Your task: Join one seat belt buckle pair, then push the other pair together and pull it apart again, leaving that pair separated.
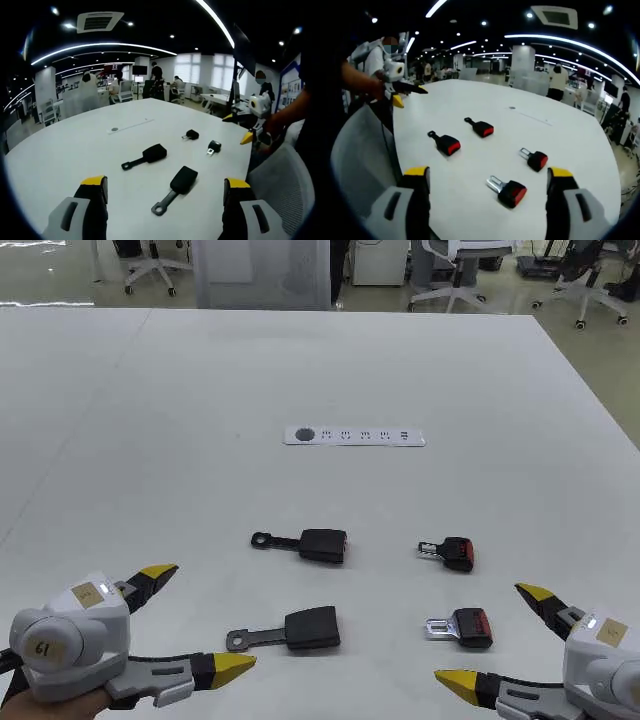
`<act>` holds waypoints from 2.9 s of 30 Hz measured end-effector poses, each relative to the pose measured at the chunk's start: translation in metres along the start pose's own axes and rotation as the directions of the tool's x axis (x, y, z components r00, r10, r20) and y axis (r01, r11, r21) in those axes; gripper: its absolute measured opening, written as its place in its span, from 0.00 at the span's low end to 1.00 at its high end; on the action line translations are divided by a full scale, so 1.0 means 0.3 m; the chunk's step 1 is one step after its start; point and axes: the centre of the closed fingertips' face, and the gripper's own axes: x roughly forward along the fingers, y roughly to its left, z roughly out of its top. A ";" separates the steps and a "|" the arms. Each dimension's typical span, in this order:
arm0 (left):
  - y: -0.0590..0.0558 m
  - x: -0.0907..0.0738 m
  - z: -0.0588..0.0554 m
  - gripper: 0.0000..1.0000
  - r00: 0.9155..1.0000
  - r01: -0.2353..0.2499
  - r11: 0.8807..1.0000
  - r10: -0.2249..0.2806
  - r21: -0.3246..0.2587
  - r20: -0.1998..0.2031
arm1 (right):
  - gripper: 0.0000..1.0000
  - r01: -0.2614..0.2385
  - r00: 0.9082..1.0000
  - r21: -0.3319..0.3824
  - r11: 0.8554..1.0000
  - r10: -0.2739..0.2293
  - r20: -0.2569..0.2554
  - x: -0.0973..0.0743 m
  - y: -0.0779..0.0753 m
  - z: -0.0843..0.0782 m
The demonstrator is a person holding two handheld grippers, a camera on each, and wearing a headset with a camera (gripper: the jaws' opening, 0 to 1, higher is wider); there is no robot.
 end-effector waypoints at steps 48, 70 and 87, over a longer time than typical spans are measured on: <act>-0.001 0.014 0.012 0.98 1.000 0.008 1.000 -0.007 0.021 -0.004 | 0.97 0.010 1.000 0.004 1.000 -0.010 -0.003 -0.010 -0.016 -0.002; -0.005 0.010 0.017 0.98 1.000 0.005 1.000 -0.005 0.023 -0.003 | 0.97 0.008 1.000 0.007 1.000 -0.008 -0.003 -0.009 -0.016 0.003; 0.001 0.025 0.005 0.97 1.000 0.012 0.999 -0.011 0.037 -0.019 | 0.97 -0.009 1.000 0.008 1.000 0.009 -0.010 -0.009 -0.022 -0.010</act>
